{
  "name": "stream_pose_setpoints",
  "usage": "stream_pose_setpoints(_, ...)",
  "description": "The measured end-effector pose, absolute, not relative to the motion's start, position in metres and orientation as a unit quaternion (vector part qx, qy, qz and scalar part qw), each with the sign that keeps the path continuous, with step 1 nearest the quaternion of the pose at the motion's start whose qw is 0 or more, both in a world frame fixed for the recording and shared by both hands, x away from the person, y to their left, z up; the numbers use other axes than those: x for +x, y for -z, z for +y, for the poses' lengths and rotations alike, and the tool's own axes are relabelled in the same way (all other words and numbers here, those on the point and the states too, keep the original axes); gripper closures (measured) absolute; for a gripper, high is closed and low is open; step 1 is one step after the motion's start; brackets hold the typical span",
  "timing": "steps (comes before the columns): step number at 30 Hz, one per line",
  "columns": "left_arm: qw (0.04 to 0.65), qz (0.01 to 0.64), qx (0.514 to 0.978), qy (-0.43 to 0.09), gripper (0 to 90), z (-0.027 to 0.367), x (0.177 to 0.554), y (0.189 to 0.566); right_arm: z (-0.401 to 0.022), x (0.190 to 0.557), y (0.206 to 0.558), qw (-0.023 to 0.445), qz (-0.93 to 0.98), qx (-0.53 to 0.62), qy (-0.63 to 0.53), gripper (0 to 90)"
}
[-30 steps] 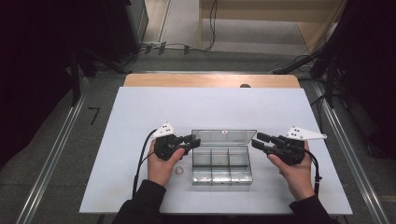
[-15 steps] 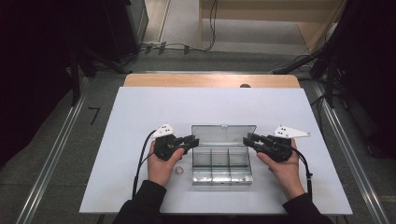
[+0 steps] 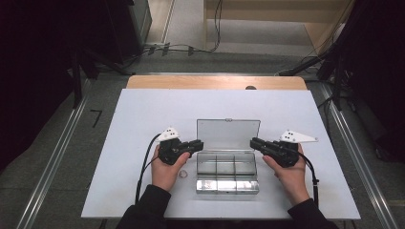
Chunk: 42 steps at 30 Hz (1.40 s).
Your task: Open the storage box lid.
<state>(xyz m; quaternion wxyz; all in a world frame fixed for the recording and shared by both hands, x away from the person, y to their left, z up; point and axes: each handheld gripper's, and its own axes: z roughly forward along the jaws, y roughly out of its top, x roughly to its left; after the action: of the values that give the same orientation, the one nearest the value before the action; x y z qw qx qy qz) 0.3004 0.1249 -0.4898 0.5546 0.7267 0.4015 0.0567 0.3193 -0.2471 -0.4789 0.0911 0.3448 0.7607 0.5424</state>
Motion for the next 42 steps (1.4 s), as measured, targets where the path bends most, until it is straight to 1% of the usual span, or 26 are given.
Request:
stream_pose_setpoints(7, 0.551, 0.411, 0.724, -0.056, 78.9, 0.125, 0.301, 0.491, -0.245, 0.32, 0.483, 0.093, 0.75, 0.363, -0.544, 76.2)
stream_pose_setpoints(13, 0.552, 0.418, 0.72, -0.052, 79.4, 0.125, 0.302, 0.493, -0.245, 0.321, 0.486, 0.085, 0.744, 0.374, -0.547, 75.9)
stream_pose_setpoints(18, 0.547, 0.426, 0.719, -0.051, 78.8, 0.124, 0.303, 0.494, -0.242, 0.322, 0.488, 0.091, 0.745, 0.377, -0.543, 73.3)
stream_pose_setpoints(26, 0.542, 0.437, 0.716, -0.043, 75.4, 0.123, 0.305, 0.497, -0.24, 0.323, 0.493, 0.085, 0.743, 0.392, -0.536, 69.4)
stream_pose_setpoints(31, 0.537, 0.446, 0.715, -0.034, 70.1, 0.122, 0.307, 0.5, -0.24, 0.325, 0.496, 0.083, 0.743, 0.401, -0.529, 66.4)
stream_pose_setpoints(38, 0.535, 0.454, 0.713, -0.02, 65.6, 0.121, 0.309, 0.503, -0.241, 0.328, 0.499, 0.059, 0.739, 0.42, -0.523, 63.1)
stream_pose_setpoints(42, 0.534, 0.456, 0.711, -0.017, 64.8, 0.122, 0.31, 0.504, -0.241, 0.329, 0.501, 0.051, 0.739, 0.422, -0.523, 61.6)
